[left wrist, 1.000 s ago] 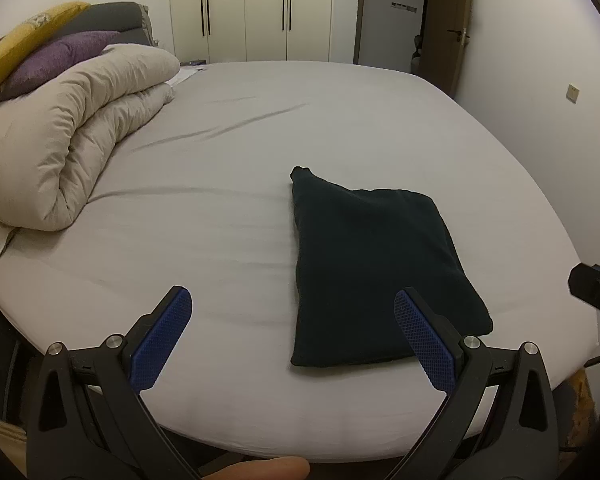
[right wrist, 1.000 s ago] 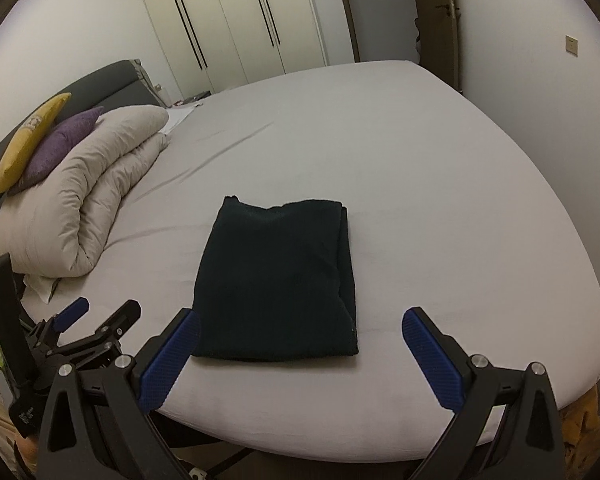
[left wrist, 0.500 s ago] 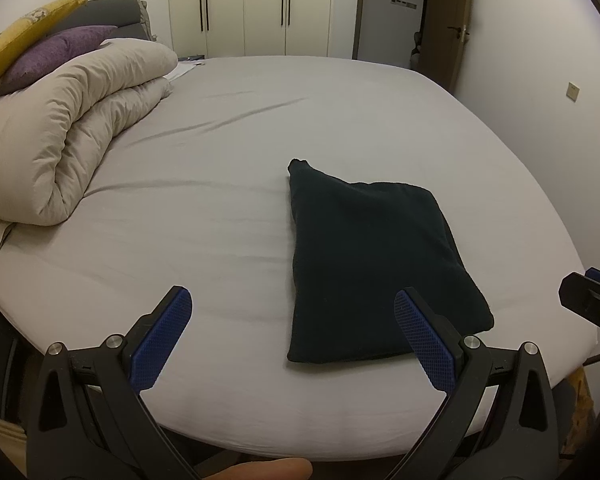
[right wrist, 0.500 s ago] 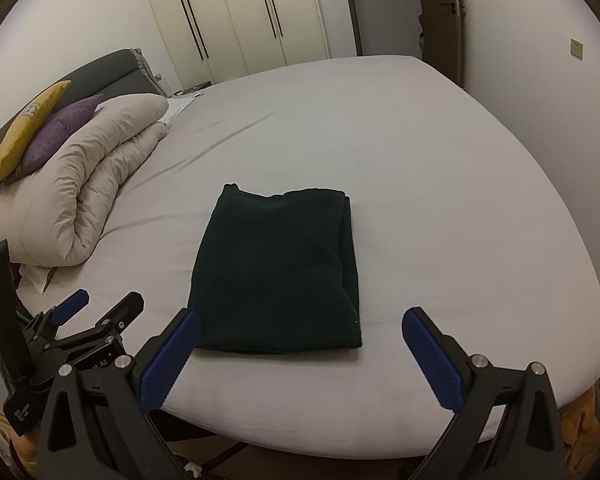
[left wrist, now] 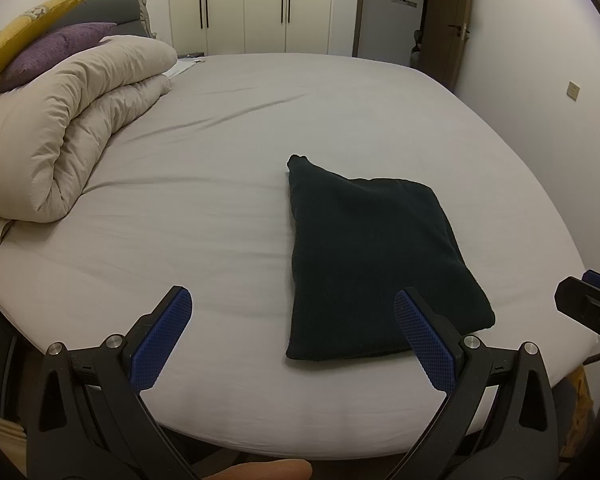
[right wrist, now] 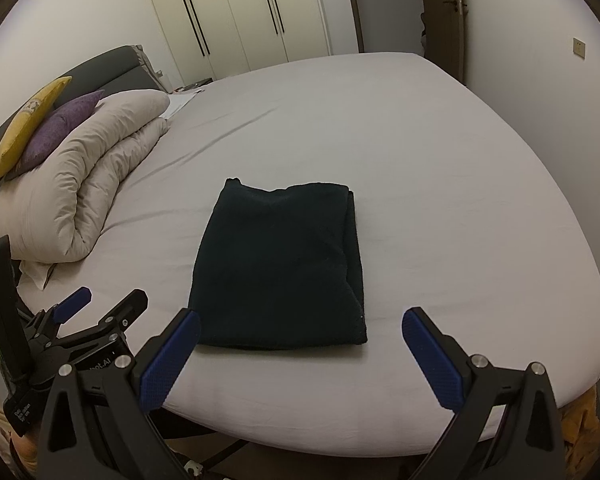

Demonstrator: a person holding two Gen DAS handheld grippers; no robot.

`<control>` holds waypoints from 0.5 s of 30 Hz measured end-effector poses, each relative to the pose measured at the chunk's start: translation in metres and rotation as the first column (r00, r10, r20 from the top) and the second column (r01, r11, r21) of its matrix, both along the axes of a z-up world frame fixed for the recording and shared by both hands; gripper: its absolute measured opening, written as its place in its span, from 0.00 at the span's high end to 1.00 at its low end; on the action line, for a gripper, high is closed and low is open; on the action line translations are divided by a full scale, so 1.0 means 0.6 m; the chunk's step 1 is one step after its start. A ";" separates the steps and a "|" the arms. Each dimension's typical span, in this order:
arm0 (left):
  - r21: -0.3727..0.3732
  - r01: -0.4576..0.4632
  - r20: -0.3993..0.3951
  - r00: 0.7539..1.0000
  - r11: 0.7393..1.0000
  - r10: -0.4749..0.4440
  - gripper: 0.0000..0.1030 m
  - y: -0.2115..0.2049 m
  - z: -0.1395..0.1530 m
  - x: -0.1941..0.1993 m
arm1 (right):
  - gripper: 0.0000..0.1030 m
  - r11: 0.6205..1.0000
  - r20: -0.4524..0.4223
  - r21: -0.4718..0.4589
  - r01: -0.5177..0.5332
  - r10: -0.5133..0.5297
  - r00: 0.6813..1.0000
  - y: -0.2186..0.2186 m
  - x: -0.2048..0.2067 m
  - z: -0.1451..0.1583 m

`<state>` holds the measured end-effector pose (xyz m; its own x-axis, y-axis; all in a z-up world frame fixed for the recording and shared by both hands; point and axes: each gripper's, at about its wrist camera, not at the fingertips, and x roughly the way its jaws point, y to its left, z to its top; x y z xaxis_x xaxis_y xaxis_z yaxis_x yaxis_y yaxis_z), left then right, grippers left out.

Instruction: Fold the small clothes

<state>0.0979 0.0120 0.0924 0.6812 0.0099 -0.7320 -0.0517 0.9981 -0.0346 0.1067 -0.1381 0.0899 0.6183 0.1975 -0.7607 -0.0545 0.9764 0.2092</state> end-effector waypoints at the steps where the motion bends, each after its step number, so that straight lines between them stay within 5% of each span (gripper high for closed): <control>1: 0.001 0.000 0.000 1.000 1.000 0.000 0.00 0.000 0.000 0.000 | 0.00 1.000 0.000 0.000 0.000 0.000 1.000 0.001 -0.001 0.000; 15: -0.001 0.005 -0.005 1.000 1.000 -0.005 0.00 -0.001 -0.005 0.000 | 0.00 1.000 -0.003 0.001 0.002 -0.002 1.000 0.002 -0.003 -0.002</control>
<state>0.0981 0.0112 0.0894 0.6777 0.0057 -0.7353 -0.0467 0.9983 -0.0354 0.1049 -0.1367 0.0887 0.6162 0.1971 -0.7625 -0.0520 0.9763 0.2103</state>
